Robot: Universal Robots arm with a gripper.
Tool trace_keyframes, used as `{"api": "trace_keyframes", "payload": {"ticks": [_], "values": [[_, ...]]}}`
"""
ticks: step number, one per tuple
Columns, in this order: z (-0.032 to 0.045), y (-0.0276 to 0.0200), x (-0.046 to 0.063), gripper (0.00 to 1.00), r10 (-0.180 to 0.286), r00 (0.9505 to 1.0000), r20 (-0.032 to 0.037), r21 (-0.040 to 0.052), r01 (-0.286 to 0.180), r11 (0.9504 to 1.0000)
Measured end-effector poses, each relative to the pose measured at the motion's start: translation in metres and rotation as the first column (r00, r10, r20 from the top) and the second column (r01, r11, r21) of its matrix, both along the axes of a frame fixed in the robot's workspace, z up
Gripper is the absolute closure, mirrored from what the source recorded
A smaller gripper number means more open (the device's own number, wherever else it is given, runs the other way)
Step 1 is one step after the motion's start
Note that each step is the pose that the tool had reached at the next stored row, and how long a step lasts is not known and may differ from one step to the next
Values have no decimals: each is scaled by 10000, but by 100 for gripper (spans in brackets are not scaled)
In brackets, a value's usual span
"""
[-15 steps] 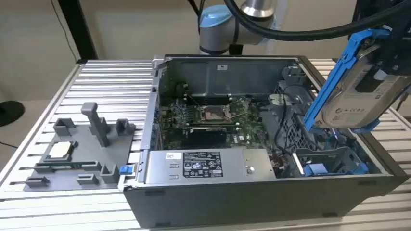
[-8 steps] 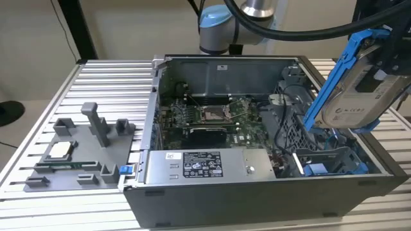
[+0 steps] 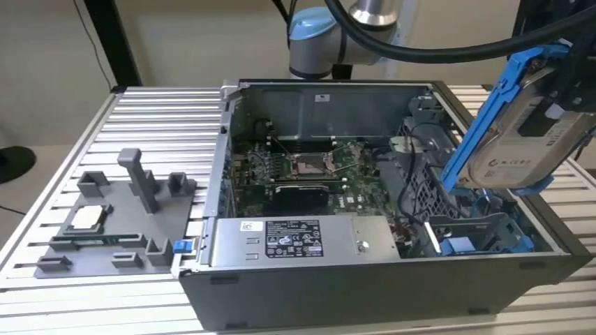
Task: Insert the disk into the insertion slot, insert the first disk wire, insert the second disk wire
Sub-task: 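Insert the disk into the insertion slot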
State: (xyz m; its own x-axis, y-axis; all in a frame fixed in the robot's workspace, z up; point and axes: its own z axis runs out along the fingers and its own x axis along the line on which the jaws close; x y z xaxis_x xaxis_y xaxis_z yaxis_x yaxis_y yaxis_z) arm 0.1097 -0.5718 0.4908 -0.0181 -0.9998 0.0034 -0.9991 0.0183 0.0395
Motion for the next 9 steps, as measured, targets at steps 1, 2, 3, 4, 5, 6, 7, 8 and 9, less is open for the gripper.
{"api": "trace_keyframes", "payload": {"ticks": [1,2,3,4,5,6,7,8,9], "values": [[-1,-15,1,100,0,10000,-4,1,0,10000],[-2,-27,2,100,1,10000,-8,0,-1,10000],[-3,-39,5,100,1,10000,-14,0,-1,10000],[-5,-50,10,100,1,10000,-21,0,-1,10000],[-8,-59,15,100,0,10000,-27,1,0,10000],[-15,-64,21,100,1,10000,-31,3,-1,10000],[-28,-64,28,100,1,10000,-32,2,-1,10000],[-44,-64,36,100,1,10000,-33,-1,-1,10000],[-64,-65,46,100,0,10000,-35,1,0,10000]]}}
